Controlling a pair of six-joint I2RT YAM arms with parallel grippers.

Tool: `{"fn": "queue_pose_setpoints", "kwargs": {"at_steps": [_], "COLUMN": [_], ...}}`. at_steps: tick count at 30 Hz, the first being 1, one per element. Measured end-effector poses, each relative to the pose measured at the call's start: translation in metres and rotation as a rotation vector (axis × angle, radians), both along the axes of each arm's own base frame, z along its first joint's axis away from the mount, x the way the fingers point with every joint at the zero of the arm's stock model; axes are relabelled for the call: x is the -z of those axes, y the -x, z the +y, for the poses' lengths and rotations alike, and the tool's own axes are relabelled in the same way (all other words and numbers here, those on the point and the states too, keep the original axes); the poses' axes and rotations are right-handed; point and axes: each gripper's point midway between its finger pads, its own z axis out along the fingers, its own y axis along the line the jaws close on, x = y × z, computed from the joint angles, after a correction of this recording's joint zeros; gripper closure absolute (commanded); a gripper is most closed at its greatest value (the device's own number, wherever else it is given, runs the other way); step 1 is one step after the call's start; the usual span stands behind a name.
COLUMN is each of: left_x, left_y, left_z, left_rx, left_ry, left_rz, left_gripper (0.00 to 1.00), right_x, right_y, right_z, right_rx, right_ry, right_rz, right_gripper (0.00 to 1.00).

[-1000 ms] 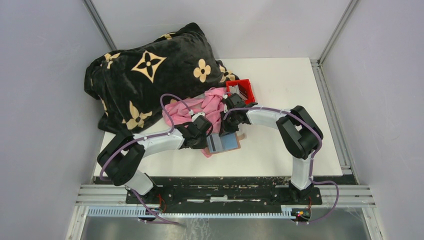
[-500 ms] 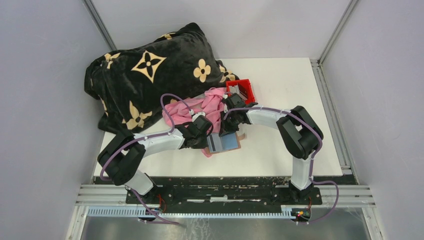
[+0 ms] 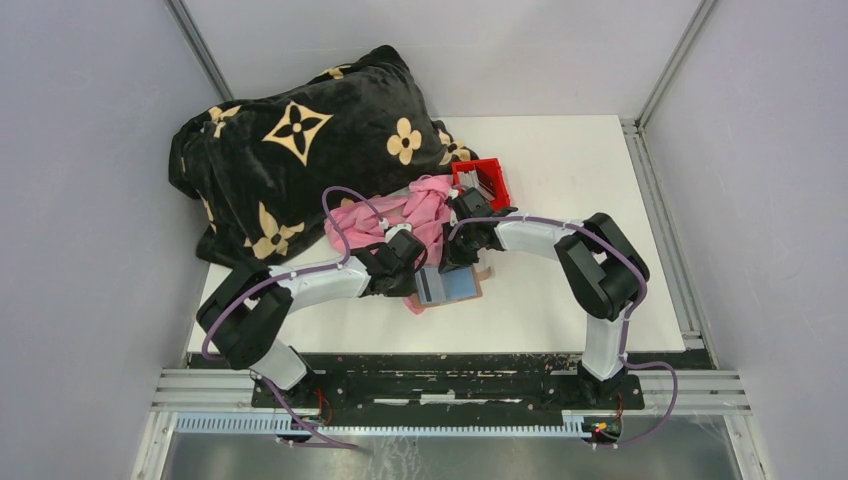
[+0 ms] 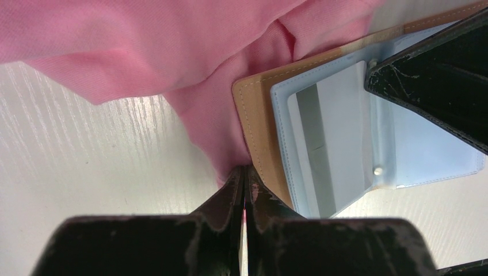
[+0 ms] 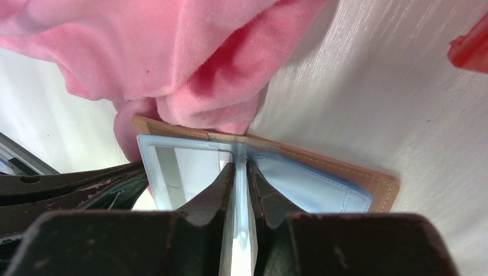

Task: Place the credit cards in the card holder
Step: Insert the credit card into the card holder.

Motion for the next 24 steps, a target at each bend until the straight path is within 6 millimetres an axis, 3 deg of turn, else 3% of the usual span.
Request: {"fn": "queue_pose_setpoints", "kwargs": {"at_steps": [24], "left_x": [0.0], "left_y": [-0.001], "left_z": [-0.004], "left_rx": [0.005], "left_ry": [0.004], "left_rz": [0.009], "left_gripper": [0.93], "right_x": [-0.002], "right_y": [0.012], "right_z": [0.007], "right_rx": [0.0], "right_ry": [0.012], "right_rz": [0.006], "right_gripper": [0.82]}}
